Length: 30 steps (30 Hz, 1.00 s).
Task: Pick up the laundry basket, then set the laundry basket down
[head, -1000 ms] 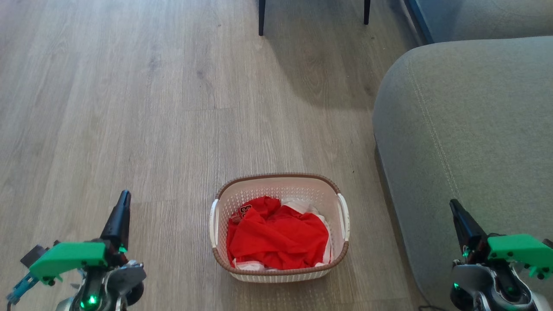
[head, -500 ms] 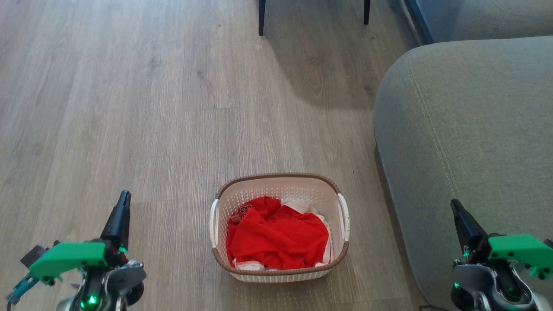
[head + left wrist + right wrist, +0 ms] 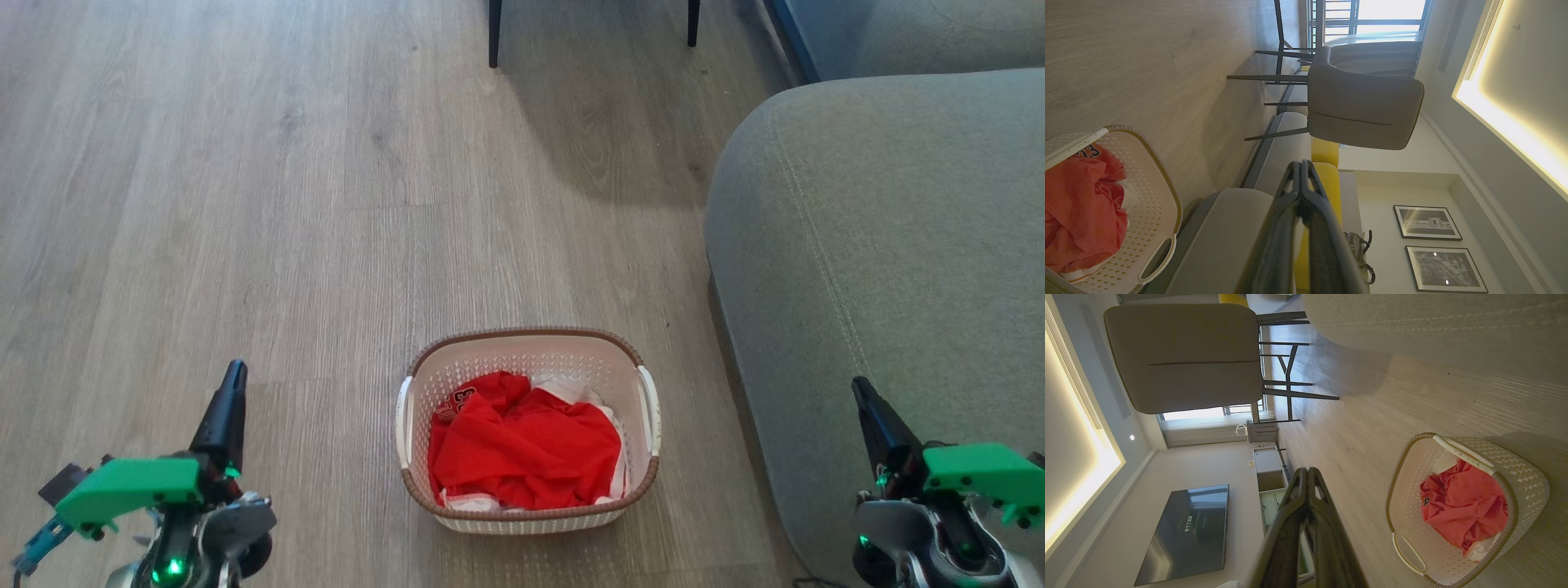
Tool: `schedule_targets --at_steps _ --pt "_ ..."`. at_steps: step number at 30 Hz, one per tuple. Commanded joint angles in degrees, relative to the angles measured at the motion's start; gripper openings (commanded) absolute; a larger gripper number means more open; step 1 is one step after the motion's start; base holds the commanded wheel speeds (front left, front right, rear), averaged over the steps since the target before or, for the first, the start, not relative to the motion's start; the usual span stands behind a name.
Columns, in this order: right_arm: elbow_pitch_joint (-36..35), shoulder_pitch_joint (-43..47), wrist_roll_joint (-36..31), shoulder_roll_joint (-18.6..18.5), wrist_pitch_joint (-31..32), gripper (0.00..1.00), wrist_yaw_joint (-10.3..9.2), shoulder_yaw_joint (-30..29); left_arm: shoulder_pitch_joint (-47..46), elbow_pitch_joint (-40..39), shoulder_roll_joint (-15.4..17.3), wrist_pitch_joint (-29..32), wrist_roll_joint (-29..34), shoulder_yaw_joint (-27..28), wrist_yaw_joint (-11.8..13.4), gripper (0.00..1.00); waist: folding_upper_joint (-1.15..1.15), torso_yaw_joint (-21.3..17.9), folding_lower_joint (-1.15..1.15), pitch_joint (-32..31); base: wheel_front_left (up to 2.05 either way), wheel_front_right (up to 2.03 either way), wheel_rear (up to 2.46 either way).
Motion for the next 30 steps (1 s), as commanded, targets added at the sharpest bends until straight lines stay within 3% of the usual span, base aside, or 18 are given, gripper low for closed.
schedule_targets --at_steps 1,30 --pt "-2.04 -2.79 -0.24 -0.43 0.52 0.00 -0.02 1.05 -2.73 -1.75 0.25 0.40 0.14 2.09 -0.38 0.00 0.00 0.00 0.00 0.00 0.00 0.00 0.00" --pt "-2.03 -2.80 -0.41 -0.29 0.68 0.00 -0.02 0.84 -2.74 -1.75 0.22 0.43 0.17 2.13 -0.39 0.00 0.00 0.00 0.00 0.00 0.00 0.00 0.00"
